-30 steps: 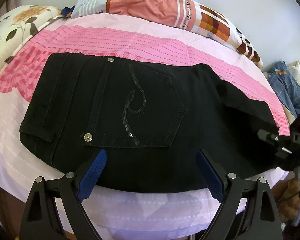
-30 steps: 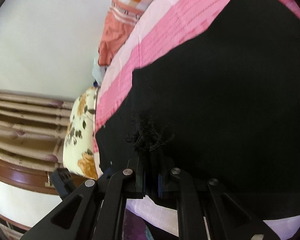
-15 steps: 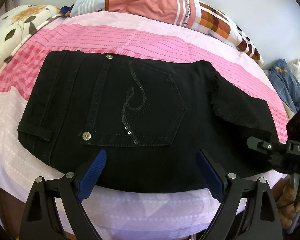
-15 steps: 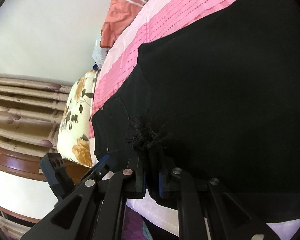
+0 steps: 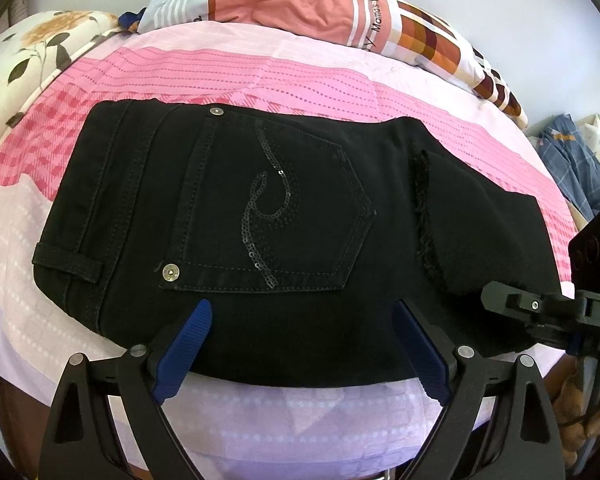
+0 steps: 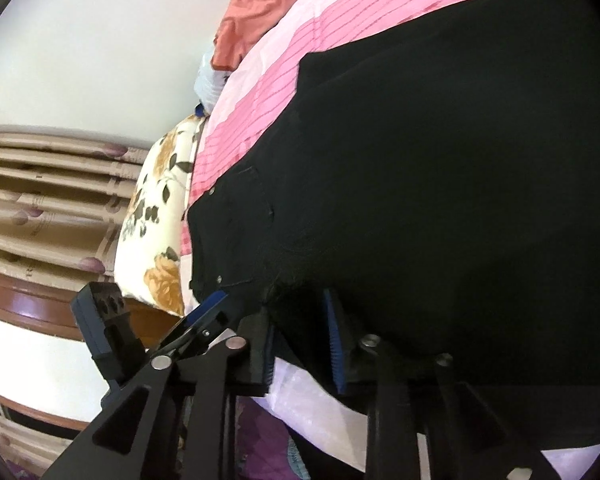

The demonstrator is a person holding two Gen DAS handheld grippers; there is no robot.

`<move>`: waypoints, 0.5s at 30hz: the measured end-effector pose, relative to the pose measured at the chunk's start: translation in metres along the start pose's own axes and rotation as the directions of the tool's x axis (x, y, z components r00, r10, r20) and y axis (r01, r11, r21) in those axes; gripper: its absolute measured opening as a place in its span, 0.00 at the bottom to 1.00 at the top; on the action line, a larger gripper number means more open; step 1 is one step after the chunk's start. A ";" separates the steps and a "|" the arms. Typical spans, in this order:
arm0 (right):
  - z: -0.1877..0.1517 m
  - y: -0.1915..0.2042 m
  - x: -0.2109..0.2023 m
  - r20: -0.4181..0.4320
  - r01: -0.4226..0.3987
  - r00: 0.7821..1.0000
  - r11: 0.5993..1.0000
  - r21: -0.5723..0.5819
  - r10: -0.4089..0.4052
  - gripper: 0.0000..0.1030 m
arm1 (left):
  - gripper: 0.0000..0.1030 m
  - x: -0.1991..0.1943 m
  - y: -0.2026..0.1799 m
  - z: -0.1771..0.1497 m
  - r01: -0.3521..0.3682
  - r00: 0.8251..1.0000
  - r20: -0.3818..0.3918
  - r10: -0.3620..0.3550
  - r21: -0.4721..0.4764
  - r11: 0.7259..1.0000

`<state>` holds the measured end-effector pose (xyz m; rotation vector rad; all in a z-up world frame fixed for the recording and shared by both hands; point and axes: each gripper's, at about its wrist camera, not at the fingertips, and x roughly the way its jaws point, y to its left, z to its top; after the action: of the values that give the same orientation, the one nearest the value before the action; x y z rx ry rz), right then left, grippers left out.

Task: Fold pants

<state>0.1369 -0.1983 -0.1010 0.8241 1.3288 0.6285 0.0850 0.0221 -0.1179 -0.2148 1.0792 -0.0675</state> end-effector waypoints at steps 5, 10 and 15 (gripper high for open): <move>-0.002 -0.007 0.012 -0.061 -0.251 0.965 0.964 0.089 0.256 0.25 | 0.89 0.000 0.000 0.000 -0.001 1.000 -0.001 0.001 0.003 1.000; 0.014 -0.022 -0.033 0.059 -0.364 0.931 0.928 0.085 0.360 0.30 | 0.90 -0.001 0.001 -0.001 0.003 1.000 -0.005 -0.003 0.006 1.000; 0.013 -0.032 -0.086 0.067 -0.213 0.974 0.976 -0.040 0.215 0.36 | 0.90 -0.003 0.001 0.001 0.051 0.999 -0.005 -0.051 0.000 0.999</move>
<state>0.1348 -0.2872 -0.0767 0.9623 1.1713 0.7807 0.0844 0.0238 -0.1148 -0.2420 1.0783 -0.1137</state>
